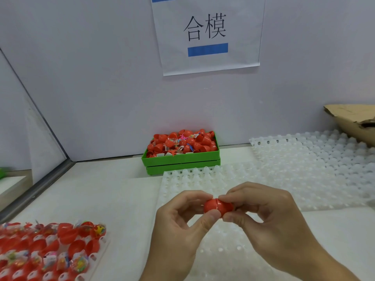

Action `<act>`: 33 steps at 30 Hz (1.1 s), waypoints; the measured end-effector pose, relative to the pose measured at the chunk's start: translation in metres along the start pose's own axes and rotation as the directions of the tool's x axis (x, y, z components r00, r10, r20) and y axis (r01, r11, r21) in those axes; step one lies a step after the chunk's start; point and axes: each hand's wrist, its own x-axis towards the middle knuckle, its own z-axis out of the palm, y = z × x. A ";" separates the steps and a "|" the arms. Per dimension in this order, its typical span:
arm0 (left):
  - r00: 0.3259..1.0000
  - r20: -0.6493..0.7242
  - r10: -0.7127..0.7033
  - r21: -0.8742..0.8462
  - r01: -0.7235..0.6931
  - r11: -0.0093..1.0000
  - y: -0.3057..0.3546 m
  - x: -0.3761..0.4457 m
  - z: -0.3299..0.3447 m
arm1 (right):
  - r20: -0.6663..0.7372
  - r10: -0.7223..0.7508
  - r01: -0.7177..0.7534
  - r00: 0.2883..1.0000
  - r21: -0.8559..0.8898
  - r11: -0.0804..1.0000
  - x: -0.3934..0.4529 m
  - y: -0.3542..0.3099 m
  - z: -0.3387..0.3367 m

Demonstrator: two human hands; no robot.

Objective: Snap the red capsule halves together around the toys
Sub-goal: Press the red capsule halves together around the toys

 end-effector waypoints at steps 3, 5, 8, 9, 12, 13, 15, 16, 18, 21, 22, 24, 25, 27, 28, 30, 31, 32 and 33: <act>1.000 -0.014 -0.020 -0.032 0.020 0.999 0.002 0.000 0.000 | 0.003 -0.011 0.011 1.000 0.000 1.000 0.000 -0.001 0.000; 1.000 -0.025 -0.016 -0.032 0.015 0.999 0.003 0.001 0.001 | 0.003 -0.027 0.027 1.000 -0.009 1.000 0.000 -0.001 0.000; 0.999 -0.037 -0.021 -0.036 0.019 0.999 0.003 0.002 0.002 | -0.002 -0.052 0.052 0.999 -0.011 0.999 0.000 -0.002 0.000; 0.999 -0.038 -0.018 -0.027 0.017 1.000 0.002 0.002 0.002 | -0.006 -0.057 0.057 0.998 -0.011 0.998 0.000 -0.002 0.000; 0.999 -0.041 0.005 0.021 -0.004 1.000 0.002 0.002 0.002 | 0.000 -0.066 0.066 0.998 -0.017 0.998 -0.001 -0.001 0.002; 0.999 -0.042 0.008 0.024 -0.007 1.000 0.001 0.002 0.002 | 0.003 -0.067 0.067 0.998 -0.024 0.997 -0.002 -0.001 0.002; 0.999 -0.048 0.005 0.016 -0.004 1.000 0.000 0.001 0.002 | -0.005 -0.062 0.061 0.998 -0.033 0.998 -0.002 0.000 0.002; 0.999 -0.054 0.004 0.010 -0.004 1.000 0.001 0.001 0.003 | -0.014 -0.061 0.060 0.998 -0.032 0.998 -0.002 0.000 0.003; 0.997 -0.075 0.011 -0.003 -0.011 1.000 0.001 0.001 0.004 | -0.030 -0.067 0.066 0.997 -0.033 0.997 -0.002 -0.001 0.004; 0.993 -0.118 0.027 -0.035 -0.032 0.999 0.002 -0.001 0.007 | -0.029 -0.050 0.050 0.998 -0.008 0.999 -0.003 -0.003 0.006; 0.991 -0.131 0.031 -0.049 -0.038 0.998 0.002 -0.001 0.009 | -0.022 -0.025 0.025 0.999 0.025 0.999 -0.004 -0.003 0.007; 0.986 -0.161 0.031 -0.078 -0.044 0.996 0.002 -0.003 0.012 | -0.001 0.046 -0.045 0.999 0.135 0.990 -0.005 -0.003 0.009; 0.984 -0.175 0.026 -0.097 -0.044 0.994 0.002 -0.003 0.014 | 0.002 0.079 -0.078 0.997 0.195 0.978 -0.006 -0.004 0.010; 0.983 -0.181 0.016 -0.133 -0.041 0.990 0.001 -0.003 0.015 | -0.020 0.133 -0.122 0.991 0.281 0.952 -0.006 -0.004 0.013; 0.985 -0.171 0.019 -0.136 -0.043 0.990 0.000 -0.003 0.016 | -0.035 0.154 -0.137 0.987 0.299 0.944 -0.006 -0.003 0.013; 0.989 -0.150 0.008 -0.128 -0.028 0.991 -0.003 -0.003 0.016 | -0.050 0.190 -0.166 0.981 0.306 0.938 -0.005 -0.002 0.014; 0.990 -0.144 -0.008 -0.131 -0.011 0.991 -0.004 -0.003 0.016 | -0.056 0.203 -0.177 0.978 0.304 0.936 -0.005 -0.001 0.014; 0.990 -0.138 -0.023 -0.137 0.004 0.991 -0.006 -0.002 0.016 | -0.064 0.213 -0.184 0.975 0.305 0.934 -0.005 -0.001 0.014; 0.991 -0.132 -0.036 -0.146 0.017 0.989 -0.008 -0.002 0.015 | -0.074 0.222 -0.189 0.972 0.310 0.932 -0.004 -0.001 0.014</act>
